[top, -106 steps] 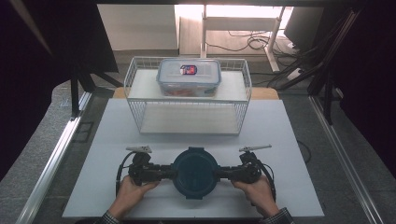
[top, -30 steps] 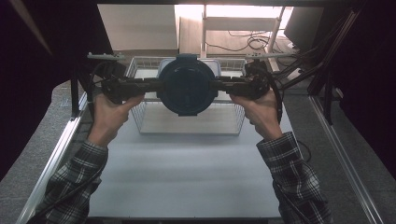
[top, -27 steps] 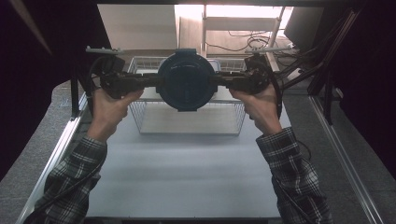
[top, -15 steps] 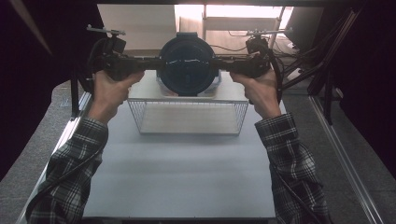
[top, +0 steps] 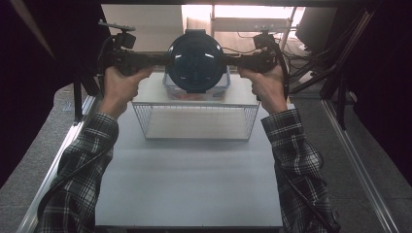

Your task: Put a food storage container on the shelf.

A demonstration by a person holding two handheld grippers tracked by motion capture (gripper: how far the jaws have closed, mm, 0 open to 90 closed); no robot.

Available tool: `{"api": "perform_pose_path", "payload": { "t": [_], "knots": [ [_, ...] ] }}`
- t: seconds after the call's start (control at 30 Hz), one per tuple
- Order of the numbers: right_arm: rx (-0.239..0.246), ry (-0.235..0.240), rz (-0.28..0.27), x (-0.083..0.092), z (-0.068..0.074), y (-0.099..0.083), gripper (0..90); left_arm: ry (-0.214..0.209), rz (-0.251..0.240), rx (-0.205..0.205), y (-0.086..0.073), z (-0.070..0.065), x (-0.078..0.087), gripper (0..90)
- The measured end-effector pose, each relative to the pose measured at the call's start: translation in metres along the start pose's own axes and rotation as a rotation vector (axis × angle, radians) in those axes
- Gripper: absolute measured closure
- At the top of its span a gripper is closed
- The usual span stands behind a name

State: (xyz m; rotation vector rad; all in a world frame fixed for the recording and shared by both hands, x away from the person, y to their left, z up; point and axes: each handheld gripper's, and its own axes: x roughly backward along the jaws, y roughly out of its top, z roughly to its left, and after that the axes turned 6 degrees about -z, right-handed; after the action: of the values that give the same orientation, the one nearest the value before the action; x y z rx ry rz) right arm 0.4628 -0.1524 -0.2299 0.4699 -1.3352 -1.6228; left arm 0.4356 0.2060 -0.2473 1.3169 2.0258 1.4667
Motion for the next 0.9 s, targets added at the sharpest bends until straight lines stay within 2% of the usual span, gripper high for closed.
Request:
{"api": "perform_pose_path", "payload": {
  "t": [0.17,0.33,0.43,0.47,0.5,0.53,0.57,0.63,0.67,0.73,0.9],
  "knots": [
    [-0.007,-0.009,0.003,-0.005,-0.005,-0.001,55.5,0.007,-0.008,0.009,0.000,0.006,-0.003,56.3],
    [-0.023,-0.007,-0.020,-0.009,-0.009,-0.002,54.9,0.028,-0.039,0.005,-0.001,0.007,-0.004,55.4],
    [-0.028,-0.007,-0.032,-0.010,-0.010,-0.003,54.1,0.024,-0.052,0.011,-0.001,0.007,-0.005,55.4],
    [0.004,-0.063,-0.031,-0.010,-0.007,-0.003,57.1,0.053,-0.058,-0.016,0.000,0.001,-0.008,54.3],
    [0.004,-0.063,-0.031,-0.010,-0.007,-0.003,57.1,0.053,-0.058,-0.016,0.000,0.001,-0.008,52.5],
    [0.019,-0.100,-0.026,-0.011,-0.005,-0.002,56.3,0.059,-0.050,-0.017,0.002,-0.001,-0.009,52.5],
    [0.043,-0.151,0.000,-0.013,-0.004,-0.002,57.2,0.055,-0.054,0.010,0.004,0.000,-0.011,49.8],
    [0.029,-0.125,0.002,-0.013,-0.006,-0.003,60.9,0.066,-0.054,0.046,0.005,0.005,-0.013,48.0],
    [0.027,-0.120,0.004,-0.014,-0.006,-0.004,61.6,0.066,-0.054,0.046,0.005,0.005,-0.013,47.9],
    [0.054,-0.151,0.022,-0.017,-0.004,-0.005,60.3,0.049,-0.049,0.082,0.004,0.013,-0.015,47.9],
    [0.044,-0.160,0.009,-0.019,-0.003,-0.005,59.8,0.021,-0.048,0.148,0.003,0.026,-0.018,47.5]
  ]
}}
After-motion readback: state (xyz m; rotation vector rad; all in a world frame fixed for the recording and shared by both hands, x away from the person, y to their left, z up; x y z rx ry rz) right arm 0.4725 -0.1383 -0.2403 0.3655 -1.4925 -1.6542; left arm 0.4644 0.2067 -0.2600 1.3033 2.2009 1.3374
